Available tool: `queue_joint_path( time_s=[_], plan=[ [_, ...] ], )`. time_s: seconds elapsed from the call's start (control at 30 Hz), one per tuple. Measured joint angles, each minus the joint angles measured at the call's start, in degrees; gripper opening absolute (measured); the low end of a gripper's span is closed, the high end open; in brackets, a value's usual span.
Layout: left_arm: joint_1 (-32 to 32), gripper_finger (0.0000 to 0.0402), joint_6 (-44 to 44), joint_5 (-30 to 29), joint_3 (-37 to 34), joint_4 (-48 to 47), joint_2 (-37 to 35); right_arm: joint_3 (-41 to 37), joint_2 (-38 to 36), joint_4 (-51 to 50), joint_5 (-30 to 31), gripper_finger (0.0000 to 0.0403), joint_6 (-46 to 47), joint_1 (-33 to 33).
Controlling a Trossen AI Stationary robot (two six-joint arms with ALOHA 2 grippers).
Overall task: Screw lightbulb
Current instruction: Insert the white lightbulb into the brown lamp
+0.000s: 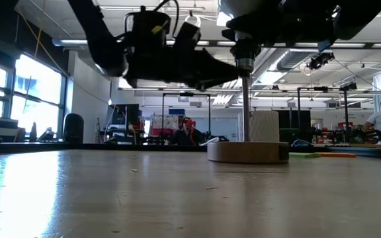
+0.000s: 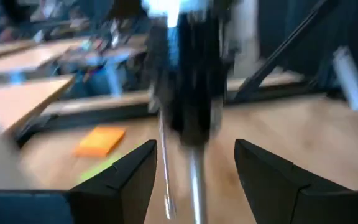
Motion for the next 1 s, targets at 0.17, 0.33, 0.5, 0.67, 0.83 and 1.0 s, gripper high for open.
queue_joint_path(
  time_s=[0.17,0.33,0.5,0.67,0.83,1.0],
  plan=[
    [1.9,0.0209,-0.3,9.3,6.5,-1.8,4.4,0.0,0.0,-0.1,0.3,0.0128,0.3,0.3],
    [3.7,0.0209,-0.6,16.0,10.1,-3.3,4.2,-0.1,0.1,0.6,0.2,0.0128,1.1,0.3],
    [4.0,0.0195,0.8,18.2,12.4,-7.7,4.2,-0.1,0.1,0.6,-0.1,0.0128,1.1,0.3],
    [4.0,0.0166,1.4,18.4,12.9,-9.1,4.2,-0.1,0.1,0.5,-0.2,0.0128,1.2,0.2],
    [3.6,0.0165,0.6,18.1,12.9,-9.0,4.2,-0.1,0.1,0.4,-0.3,0.0128,1.2,0.2],
    [2.4,0.0165,0.9,15.3,12.9,-9.2,4.1,-0.2,0.1,0.0,0.4,0.0127,1.6,0.6]
  ],
)
